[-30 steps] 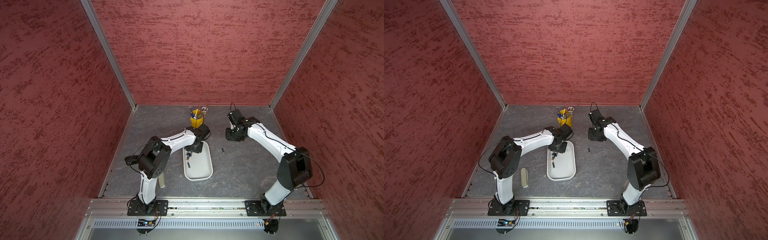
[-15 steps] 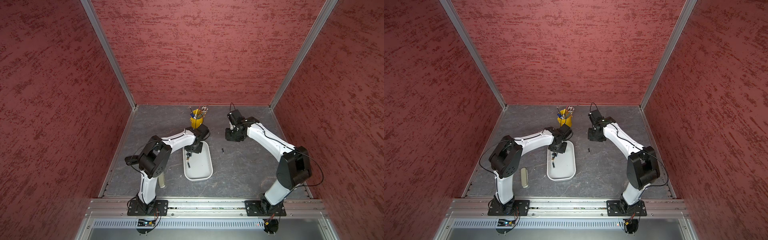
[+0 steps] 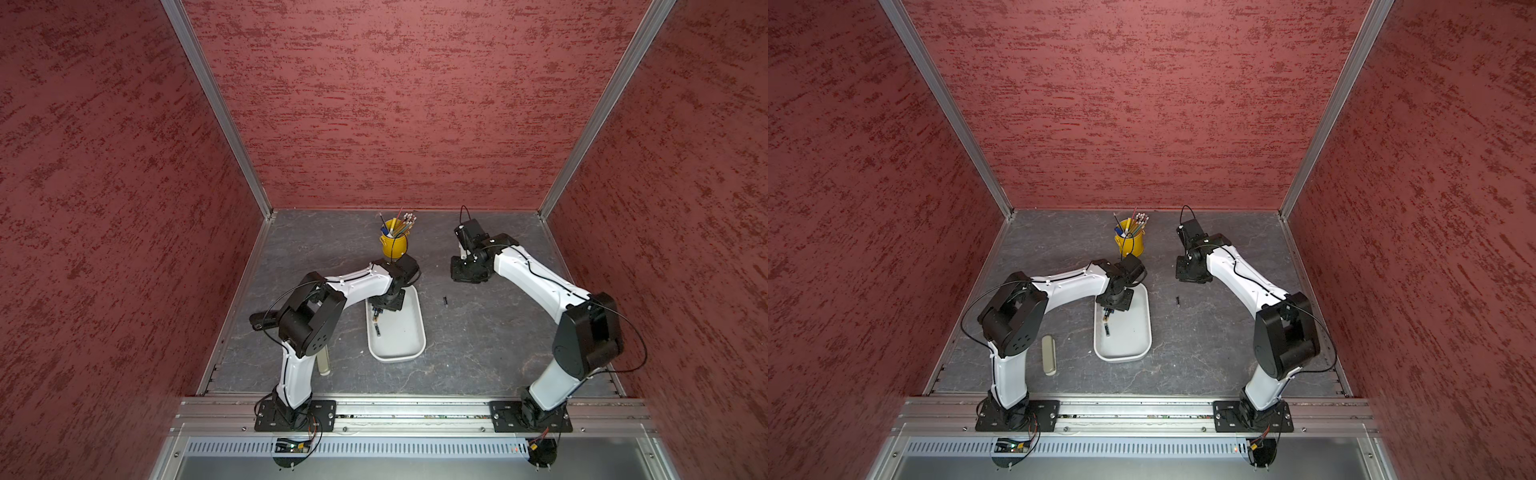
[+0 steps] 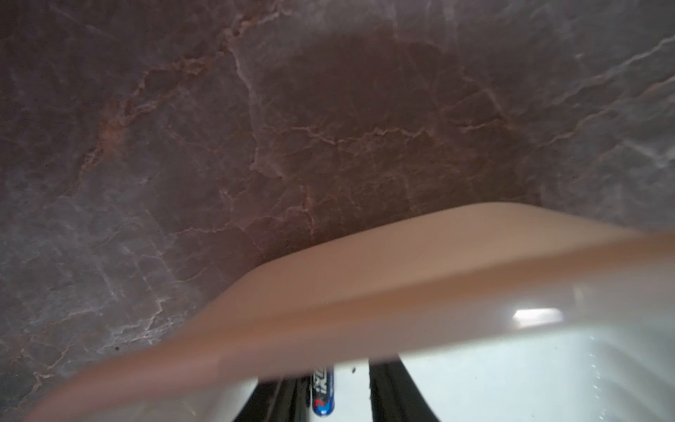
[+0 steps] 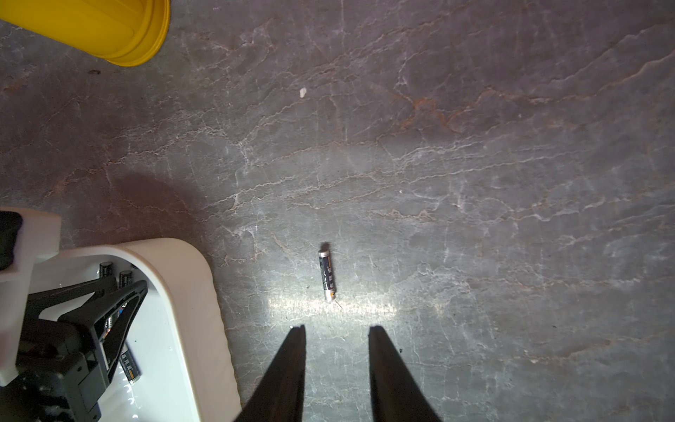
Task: Take the batteries out of the storage box
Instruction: Pick up the battery from the storage box.
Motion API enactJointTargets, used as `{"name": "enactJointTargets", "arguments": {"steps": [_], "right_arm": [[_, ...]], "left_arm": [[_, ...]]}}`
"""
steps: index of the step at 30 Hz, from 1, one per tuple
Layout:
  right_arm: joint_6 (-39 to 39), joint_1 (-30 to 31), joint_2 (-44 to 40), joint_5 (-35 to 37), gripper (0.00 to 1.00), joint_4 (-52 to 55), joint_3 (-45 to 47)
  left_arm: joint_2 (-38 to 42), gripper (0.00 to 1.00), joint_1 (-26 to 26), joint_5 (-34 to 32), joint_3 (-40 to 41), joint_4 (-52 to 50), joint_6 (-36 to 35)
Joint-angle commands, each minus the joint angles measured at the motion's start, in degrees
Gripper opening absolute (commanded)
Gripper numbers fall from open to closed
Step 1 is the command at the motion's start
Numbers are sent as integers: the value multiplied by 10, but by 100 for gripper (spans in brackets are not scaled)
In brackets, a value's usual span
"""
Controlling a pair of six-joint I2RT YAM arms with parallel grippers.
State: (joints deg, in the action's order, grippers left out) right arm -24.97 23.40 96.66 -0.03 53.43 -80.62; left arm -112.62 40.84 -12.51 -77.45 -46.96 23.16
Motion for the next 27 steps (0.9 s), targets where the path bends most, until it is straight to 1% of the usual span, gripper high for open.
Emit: {"name": "enactJointTargets", "arguments": {"steps": [1,13,18,24,26,27], "right_arm": [[6,-5,2,0,33,4,-11],[5,-5,-4,-2,33,-1,-6],[2,-5,-7,-8,33,-5,-2],[6,-5,-26,-49,34,-48,23],[12,-6,-34,-68,36,-61,32],[15,-6,-39,-80,38,-69,37]], "left_arm": [[-10,32,5,1,5,17,-1],[-17,26,11,7,11,11,5],[-17,20,10,9,7,7,4],[-13,12,11,38,-22,-12,2],[-10,10,11,46,-27,-13,6],[-8,10,11,50,-29,-15,8]]}}
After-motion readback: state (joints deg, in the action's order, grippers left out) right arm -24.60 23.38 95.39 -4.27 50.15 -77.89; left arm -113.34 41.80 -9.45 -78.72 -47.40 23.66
